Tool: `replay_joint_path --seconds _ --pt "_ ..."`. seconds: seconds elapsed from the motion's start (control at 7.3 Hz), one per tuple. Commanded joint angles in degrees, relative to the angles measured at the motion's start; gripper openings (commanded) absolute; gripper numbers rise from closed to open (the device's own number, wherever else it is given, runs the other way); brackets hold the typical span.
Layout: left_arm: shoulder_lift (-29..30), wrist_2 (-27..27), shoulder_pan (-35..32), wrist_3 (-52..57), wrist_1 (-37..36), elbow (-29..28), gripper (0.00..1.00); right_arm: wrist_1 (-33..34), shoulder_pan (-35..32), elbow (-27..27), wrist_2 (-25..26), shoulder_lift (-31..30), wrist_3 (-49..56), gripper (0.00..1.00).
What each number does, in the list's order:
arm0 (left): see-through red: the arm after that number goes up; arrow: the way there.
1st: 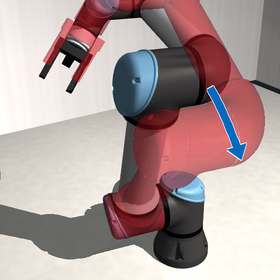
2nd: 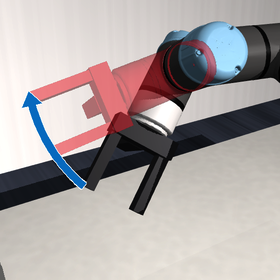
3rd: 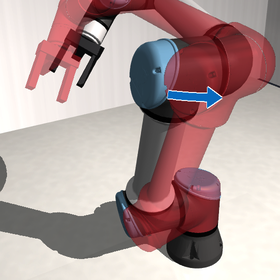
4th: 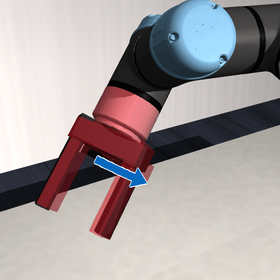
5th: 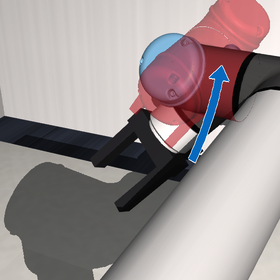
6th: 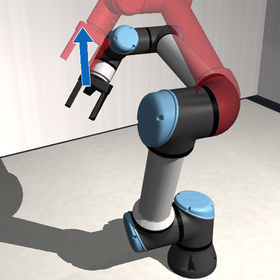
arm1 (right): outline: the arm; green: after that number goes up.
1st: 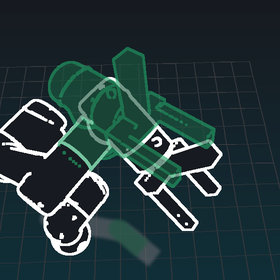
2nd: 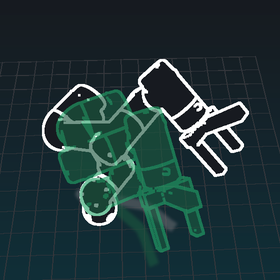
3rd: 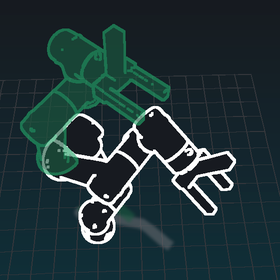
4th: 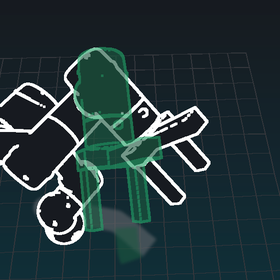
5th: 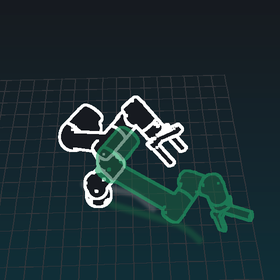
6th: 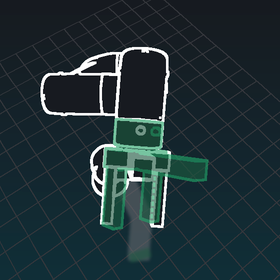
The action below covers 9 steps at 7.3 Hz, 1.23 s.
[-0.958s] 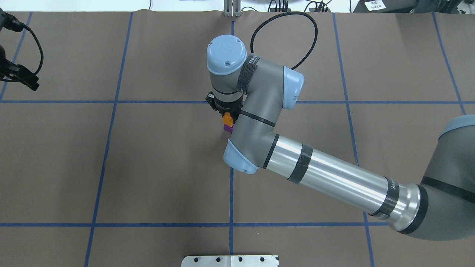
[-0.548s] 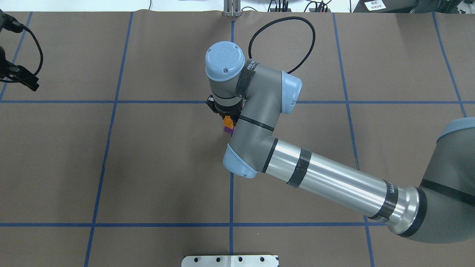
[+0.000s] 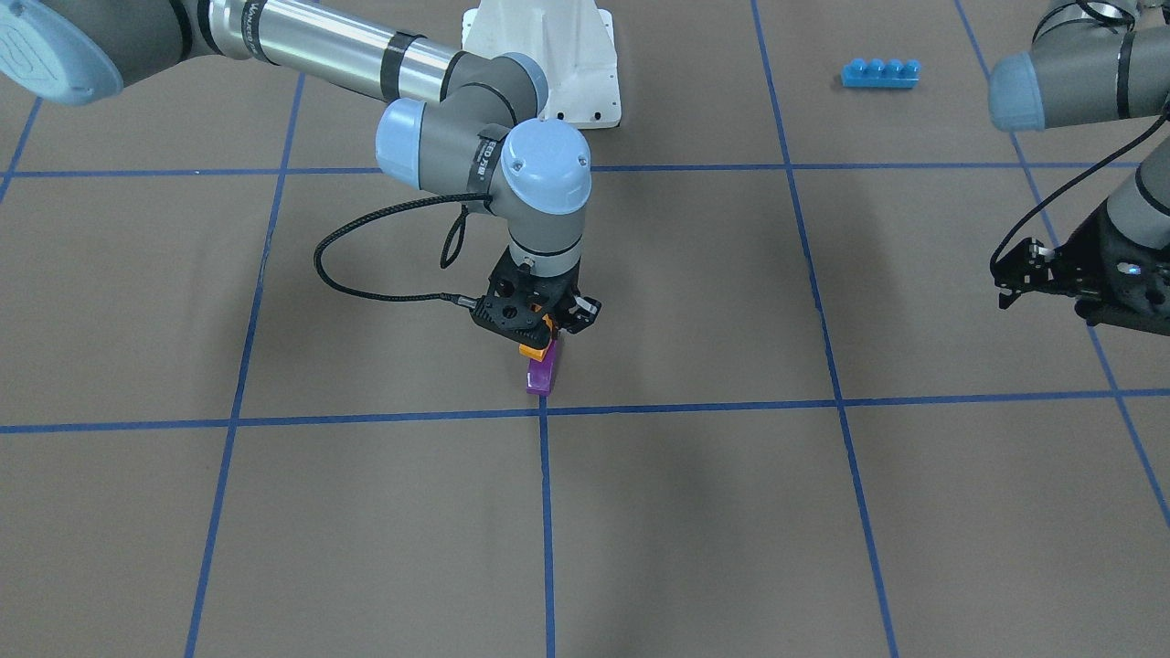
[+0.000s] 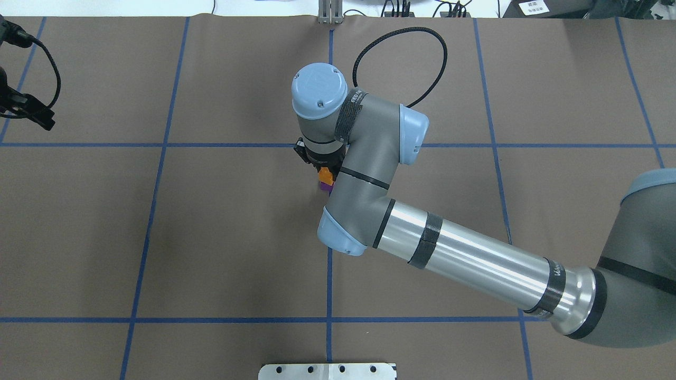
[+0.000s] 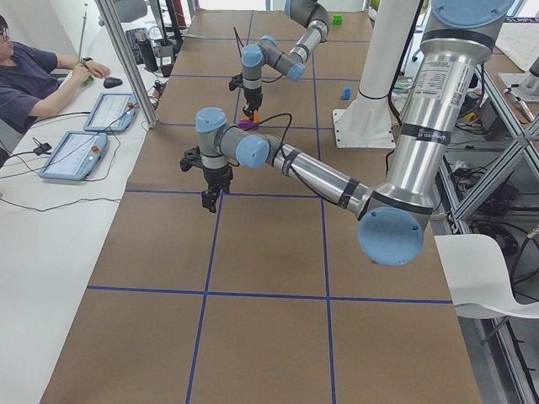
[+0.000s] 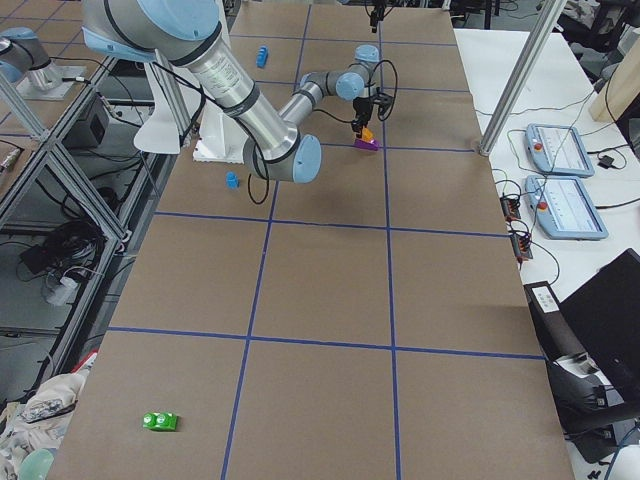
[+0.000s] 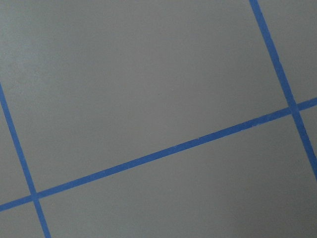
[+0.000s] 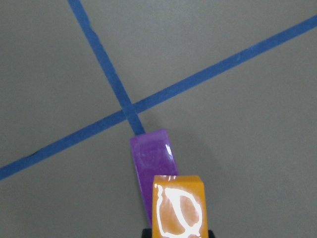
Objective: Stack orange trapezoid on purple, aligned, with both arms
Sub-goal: 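Adjust the orange block to align it on the purple block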
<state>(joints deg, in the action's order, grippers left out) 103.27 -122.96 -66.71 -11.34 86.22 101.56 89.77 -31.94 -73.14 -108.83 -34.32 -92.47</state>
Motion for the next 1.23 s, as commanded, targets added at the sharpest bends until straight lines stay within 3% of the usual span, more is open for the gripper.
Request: replay_joint_path --seconds 0.0,0.55,0.96,1.1 --pt "0.0 0.0 0.0 0.0 0.0 -0.2 1.0 -0.1 -0.1 0.0 1.0 0.0 1.4 0.0" --pt "0.0 0.1 0.1 0.0 0.0 -0.4 1.0 -0.6 0.1 0.5 1.5 0.0 3.9 0.0" --pt "0.1 0.1 0.1 0.0 2.0 -1.9 1.0 -5.3 0.5 2.5 1.7 0.0 7.5 0.0" --pt "0.2 0.0 0.0 0.0 2.0 -2.0 1.0 -5.3 0.4 2.5 1.6 0.0 8.0 0.12"
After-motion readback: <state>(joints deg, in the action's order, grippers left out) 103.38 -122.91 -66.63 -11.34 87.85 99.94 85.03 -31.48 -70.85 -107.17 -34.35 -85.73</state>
